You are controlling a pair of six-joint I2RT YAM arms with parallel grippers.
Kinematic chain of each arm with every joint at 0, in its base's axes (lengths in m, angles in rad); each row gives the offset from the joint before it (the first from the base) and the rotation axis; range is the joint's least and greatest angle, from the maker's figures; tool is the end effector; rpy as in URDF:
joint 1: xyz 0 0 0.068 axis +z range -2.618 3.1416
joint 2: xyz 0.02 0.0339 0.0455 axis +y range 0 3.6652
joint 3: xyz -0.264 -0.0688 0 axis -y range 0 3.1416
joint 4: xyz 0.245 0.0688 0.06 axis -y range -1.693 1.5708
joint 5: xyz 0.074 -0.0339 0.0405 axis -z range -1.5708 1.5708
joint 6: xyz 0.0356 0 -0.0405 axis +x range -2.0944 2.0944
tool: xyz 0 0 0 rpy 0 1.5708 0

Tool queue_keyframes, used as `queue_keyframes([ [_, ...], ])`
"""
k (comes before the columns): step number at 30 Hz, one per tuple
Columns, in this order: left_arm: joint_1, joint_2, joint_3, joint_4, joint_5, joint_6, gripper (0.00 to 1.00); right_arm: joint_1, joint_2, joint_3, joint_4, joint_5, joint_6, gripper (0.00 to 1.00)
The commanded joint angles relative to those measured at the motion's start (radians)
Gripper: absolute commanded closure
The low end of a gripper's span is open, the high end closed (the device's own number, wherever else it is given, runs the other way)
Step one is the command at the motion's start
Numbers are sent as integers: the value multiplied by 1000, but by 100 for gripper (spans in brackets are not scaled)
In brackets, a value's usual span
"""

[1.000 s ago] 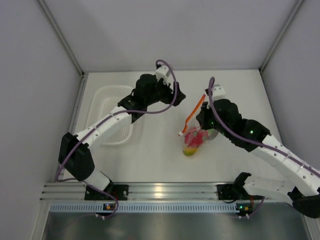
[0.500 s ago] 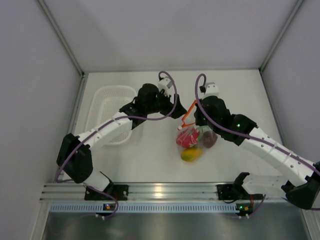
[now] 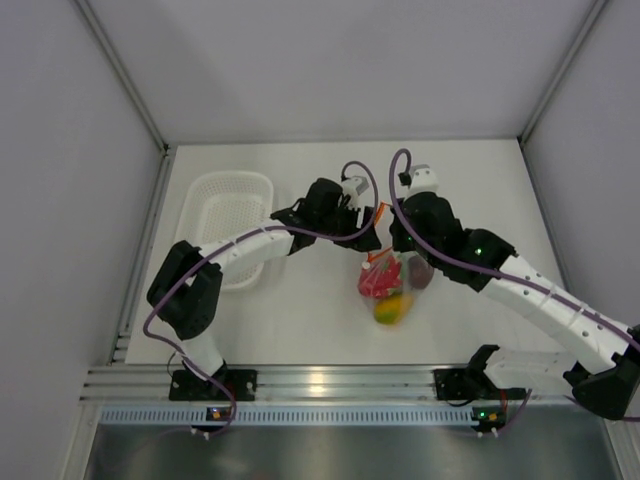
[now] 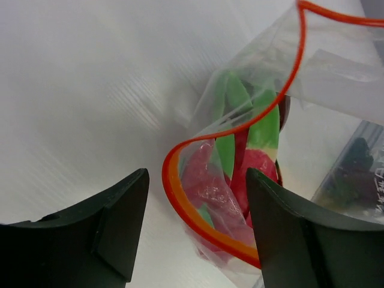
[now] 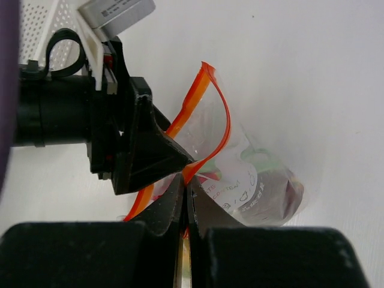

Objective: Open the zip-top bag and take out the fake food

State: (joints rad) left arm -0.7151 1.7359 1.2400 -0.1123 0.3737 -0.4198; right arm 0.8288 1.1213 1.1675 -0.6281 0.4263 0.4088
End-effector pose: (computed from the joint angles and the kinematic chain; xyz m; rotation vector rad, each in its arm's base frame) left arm 0.2900 -0.2690 0.2489 0.5673 2.2588 -1.0201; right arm 0.1704 0.1641 0.3640 -0.1975 2.0985 0.2856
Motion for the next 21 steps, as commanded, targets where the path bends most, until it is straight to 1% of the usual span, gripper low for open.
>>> queue_keyframes([
  [1, -20, 39, 68, -82, -103, 22, 30, 6, -32, 35, 62, 40, -18, 100],
  [2, -20, 43, 72, -104, -128, 23, 40, 6, -35, 35, 58, 42, -19, 100],
  [3, -20, 48, 76, -119, -154, 21, 47, 4, -32, 37, 45, 52, -22, 100],
  [4, -20, 50, 78, -127, -204, 21, 52, 4, -31, 38, 35, 61, -24, 100],
  [5, -20, 48, 78, -144, -225, 16, 65, 3, -31, 38, 25, 72, -28, 100],
  [6, -20, 45, 79, -150, -239, 15, 71, 1, -26, 35, 2, 103, -33, 100],
  [8, -20, 28, 81, -168, -301, 6, 76, 0, -25, 27, -25, 149, -39, 100],
  [9, -20, 19, 82, -185, -324, 4, 83, -2, -23, 23, -42, 202, -45, 100],
  [10, -20, 13, 84, -197, -340, 3, 83, -2, -21, 14, -71, 224, -45, 100],
  [15, -15, -38, 79, -245, -421, 6, 100, -19, -8, -5, -150, 304, -59, 100],
  [19, 11, -59, 44, -253, -406, -7, 100, -20, -23, -18, -200, 335, -62, 100],
  [20, 17, -68, 35, -253, -392, -7, 100, -22, -28, -22, -212, 342, -65, 100],
  [21, 35, -76, 15, -253, -350, -8, 100, -23, -32, -25, -217, 345, -70, 100],
])
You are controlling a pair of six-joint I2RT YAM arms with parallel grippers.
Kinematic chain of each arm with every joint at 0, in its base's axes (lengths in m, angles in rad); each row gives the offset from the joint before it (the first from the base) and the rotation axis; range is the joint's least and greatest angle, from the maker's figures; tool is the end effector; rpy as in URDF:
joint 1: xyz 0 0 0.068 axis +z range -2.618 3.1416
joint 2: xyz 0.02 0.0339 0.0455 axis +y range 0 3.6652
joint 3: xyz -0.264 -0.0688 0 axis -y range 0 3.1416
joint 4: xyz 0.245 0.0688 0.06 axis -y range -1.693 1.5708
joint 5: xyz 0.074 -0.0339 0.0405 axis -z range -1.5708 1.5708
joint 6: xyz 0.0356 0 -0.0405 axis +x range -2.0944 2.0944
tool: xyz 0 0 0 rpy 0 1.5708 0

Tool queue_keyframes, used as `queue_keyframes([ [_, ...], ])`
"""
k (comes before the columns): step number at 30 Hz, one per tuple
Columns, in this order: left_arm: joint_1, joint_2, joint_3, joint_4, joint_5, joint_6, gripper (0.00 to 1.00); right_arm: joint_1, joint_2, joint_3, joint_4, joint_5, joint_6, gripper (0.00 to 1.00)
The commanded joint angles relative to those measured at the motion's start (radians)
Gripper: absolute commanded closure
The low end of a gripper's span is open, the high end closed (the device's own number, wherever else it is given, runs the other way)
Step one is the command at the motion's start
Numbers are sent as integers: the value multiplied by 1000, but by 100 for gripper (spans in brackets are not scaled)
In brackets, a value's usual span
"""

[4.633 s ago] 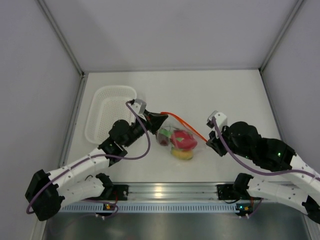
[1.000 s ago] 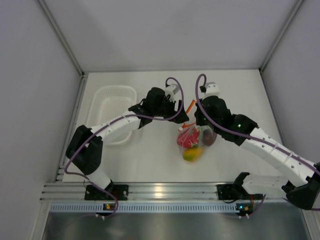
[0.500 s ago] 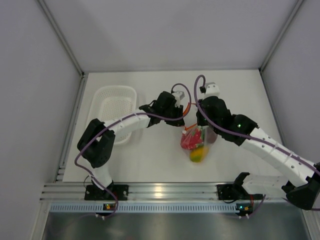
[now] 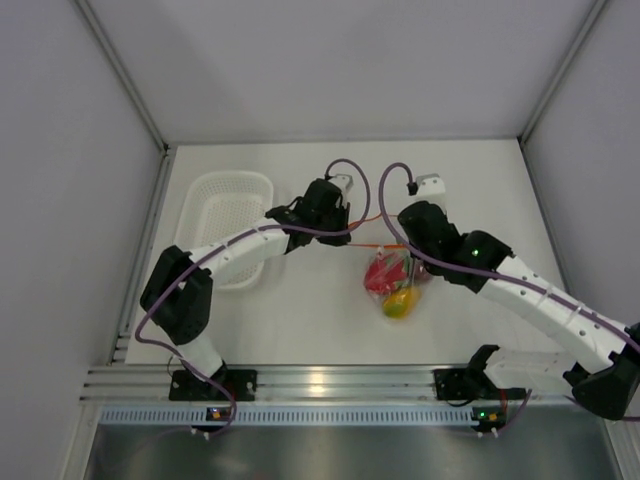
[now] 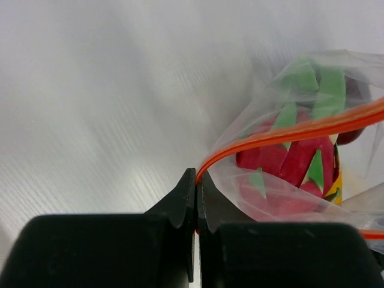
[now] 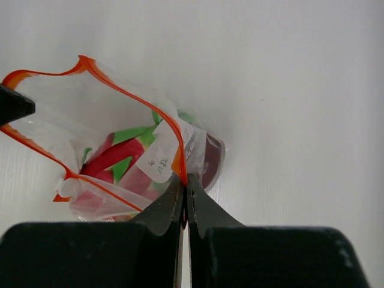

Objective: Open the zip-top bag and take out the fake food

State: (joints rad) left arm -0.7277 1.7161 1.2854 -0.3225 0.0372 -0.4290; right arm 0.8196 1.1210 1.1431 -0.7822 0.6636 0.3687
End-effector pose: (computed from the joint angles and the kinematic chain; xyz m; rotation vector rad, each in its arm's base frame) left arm 0.2872 -0.2576 0.2520 0.3774 2.3776 -0.6075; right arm 0.1681 0.1479 0.3463 -0.1687 2.1394 -0.0961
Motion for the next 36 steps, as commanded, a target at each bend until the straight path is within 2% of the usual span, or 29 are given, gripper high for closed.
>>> queue_keyframes([
  [1, 56, -62, -41, -43, -4, 1, 100, -17, -32, 1, -68, 110, -33, 100],
  [4, 71, -107, -66, -43, 36, -2, 100, -31, -32, 13, -63, 71, -39, 100],
  [8, 68, -183, -69, -41, 108, -17, 100, -28, -27, 32, 7, -108, -28, 100],
  [9, 67, -197, -72, -43, 118, -20, 82, -27, -26, 46, 23, -126, -22, 100],
  [11, 54, -248, -80, -41, 113, -19, 65, -17, -15, 56, 35, -162, -2, 100],
  [12, 50, -266, -83, -43, 104, -17, 52, -14, -12, 66, 43, -167, 4, 100],
  [15, 24, -343, -89, -47, 35, -10, 46, 1, 6, 79, 44, -177, 33, 100],
  [19, -31, -432, -60, -56, -95, -39, 48, 27, 13, 81, 52, -160, 78, 100],
  [23, -169, -417, 15, -55, -180, -43, 53, 39, -10, 78, 60, -139, 114, 100],
  [29, -194, -271, 91, -23, -137, -60, 60, 61, -65, 49, 77, -137, 151, 100],
  [31, -194, -225, 92, 14, -53, -66, 60, 69, -82, 18, 93, -130, 162, 100],
  [36, -222, -138, 88, 66, -42, -79, 60, 70, -141, -32, 110, -88, 194, 100],
])
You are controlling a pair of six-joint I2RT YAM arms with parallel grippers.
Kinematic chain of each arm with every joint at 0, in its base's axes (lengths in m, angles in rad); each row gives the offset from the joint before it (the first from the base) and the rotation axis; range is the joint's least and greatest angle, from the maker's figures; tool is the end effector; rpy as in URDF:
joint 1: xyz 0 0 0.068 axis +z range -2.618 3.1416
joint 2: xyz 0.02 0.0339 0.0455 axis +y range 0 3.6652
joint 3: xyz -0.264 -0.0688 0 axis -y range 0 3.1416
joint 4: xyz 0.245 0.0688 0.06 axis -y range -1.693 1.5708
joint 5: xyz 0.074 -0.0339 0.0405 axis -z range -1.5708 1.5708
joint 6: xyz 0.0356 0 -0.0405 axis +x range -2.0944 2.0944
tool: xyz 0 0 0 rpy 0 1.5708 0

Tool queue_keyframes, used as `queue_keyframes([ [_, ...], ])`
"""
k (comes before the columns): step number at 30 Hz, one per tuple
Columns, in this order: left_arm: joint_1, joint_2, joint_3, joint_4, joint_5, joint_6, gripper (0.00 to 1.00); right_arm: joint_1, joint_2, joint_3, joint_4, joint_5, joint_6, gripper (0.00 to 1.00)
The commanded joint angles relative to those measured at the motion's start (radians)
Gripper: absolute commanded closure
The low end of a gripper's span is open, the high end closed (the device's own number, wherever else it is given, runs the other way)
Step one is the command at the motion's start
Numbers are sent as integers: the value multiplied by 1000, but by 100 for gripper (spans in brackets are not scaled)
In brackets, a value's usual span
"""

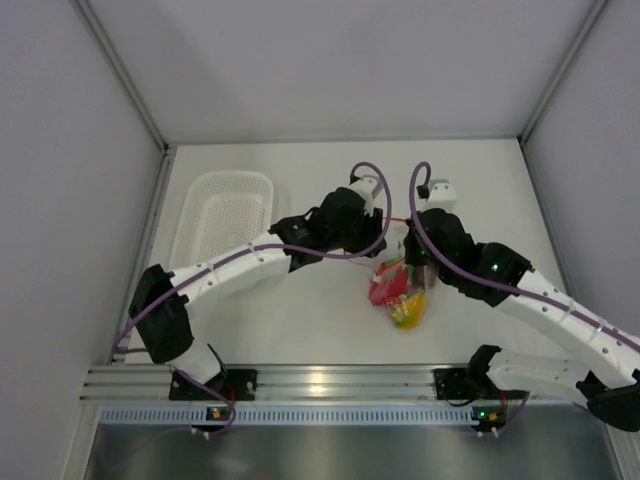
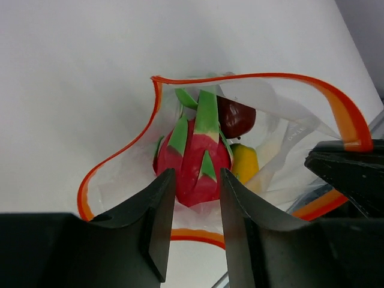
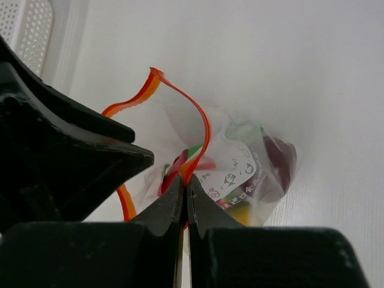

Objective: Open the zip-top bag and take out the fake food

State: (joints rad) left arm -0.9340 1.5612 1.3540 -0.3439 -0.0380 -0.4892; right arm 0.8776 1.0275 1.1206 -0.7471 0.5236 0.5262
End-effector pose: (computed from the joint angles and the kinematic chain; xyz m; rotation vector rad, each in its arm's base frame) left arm 0.2169 -0.2910 0.3284 0.4683 2.1783 -0.7815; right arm 0.1447 0.1464 0.3582 -0.0944 2.1331 0.2413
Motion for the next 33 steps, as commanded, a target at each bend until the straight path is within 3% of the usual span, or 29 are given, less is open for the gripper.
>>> queue_keyframes([
  [1, -17, 26, 2, 106, 91, -23, 59, 12, -59, -16, 80, 50, 41, 100],
  [12, -49, 146, -16, 256, 210, -92, 45, 14, -93, -65, 71, 69, 38, 100],
  [20, -72, 223, -24, 258, 104, -107, 40, 12, -125, -82, 22, 136, 47, 100],
  [33, -118, 411, 33, 258, 161, -100, 22, 14, -210, -203, -12, 116, 75, 100],
])
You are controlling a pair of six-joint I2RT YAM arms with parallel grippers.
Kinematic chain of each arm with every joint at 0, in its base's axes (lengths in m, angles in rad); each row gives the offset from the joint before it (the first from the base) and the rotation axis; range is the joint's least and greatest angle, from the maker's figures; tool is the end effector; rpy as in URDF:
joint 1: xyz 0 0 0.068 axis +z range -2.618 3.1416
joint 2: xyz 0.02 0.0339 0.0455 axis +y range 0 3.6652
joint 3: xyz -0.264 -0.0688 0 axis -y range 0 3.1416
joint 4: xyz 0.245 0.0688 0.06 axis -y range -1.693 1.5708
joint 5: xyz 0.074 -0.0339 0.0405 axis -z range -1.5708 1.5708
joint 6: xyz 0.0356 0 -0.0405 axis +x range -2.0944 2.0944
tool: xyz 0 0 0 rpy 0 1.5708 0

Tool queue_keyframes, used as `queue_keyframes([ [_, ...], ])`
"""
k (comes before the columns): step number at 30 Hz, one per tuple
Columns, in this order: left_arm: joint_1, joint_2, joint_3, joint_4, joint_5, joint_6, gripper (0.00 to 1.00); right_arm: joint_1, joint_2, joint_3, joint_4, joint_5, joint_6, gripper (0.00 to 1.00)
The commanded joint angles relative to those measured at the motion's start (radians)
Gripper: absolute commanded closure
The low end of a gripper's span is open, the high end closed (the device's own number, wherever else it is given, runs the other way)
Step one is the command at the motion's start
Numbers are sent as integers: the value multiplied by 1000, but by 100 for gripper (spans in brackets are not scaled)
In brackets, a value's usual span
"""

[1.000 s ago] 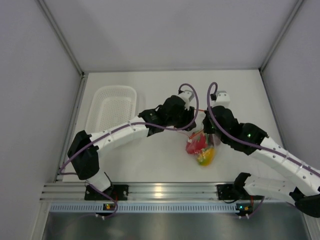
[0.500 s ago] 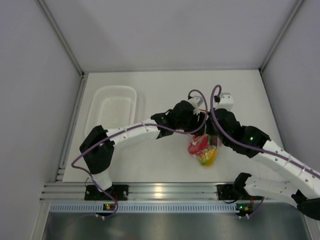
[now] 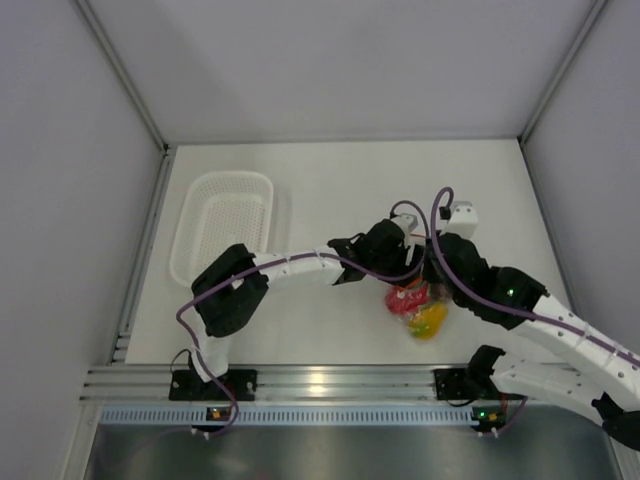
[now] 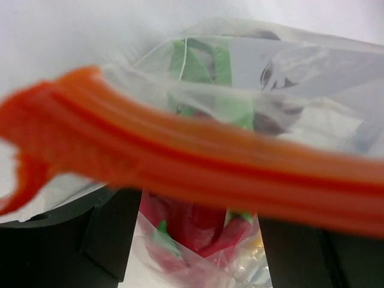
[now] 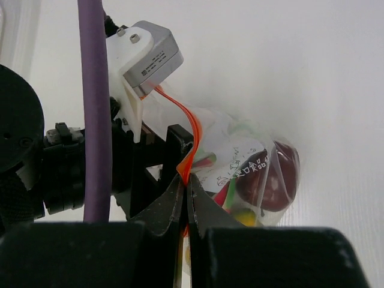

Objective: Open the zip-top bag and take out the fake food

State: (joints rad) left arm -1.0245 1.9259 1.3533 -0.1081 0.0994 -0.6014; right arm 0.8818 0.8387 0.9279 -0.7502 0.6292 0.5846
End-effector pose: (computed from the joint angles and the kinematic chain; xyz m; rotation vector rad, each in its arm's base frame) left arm 0.2231 -0.3737 0.2098 0.5685 2.3716 -0.9280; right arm 0.1200 0.1128 0.3283 0.0193 2.0950 0.1770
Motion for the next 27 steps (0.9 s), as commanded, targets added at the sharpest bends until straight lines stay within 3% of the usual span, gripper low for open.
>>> queue_keyframes([
  [1, -34, 59, 49, 1, 19, 14, 21, 8, -33, -17, -8, 1, 15, 100],
  [4, -43, 100, 70, -10, 28, 28, 17, 9, -56, -35, -9, -2, 12, 100],
  [5, -48, 119, 76, -10, 40, 35, 8, 9, -61, -41, -11, 0, 12, 100],
  [10, -59, 171, 112, -10, 146, 11, 8, 8, -69, -54, -18, 7, 8, 100],
  [18, -77, 239, 127, -10, 169, -23, 6, 9, -82, -72, -21, 6, 4, 100],
  [21, -83, 246, 122, -10, 168, -28, 23, 8, -78, -77, -25, 15, -2, 100],
  [22, -86, 245, 119, -10, 161, -34, 46, 8, -78, -80, -24, 18, -2, 100],
  [23, -86, 239, 118, -10, 143, -44, 53, 6, -78, -84, -18, 17, -2, 100],
  [25, -86, 232, 116, -12, 131, -47, 59, 8, -79, -89, -14, 14, -5, 100],
  [26, -86, 222, 115, -10, 120, -52, 74, 8, -81, -92, -12, 13, -6, 100],
  [27, -86, 214, 113, -10, 111, -54, 82, 9, -84, -92, -11, 15, -9, 100],
])
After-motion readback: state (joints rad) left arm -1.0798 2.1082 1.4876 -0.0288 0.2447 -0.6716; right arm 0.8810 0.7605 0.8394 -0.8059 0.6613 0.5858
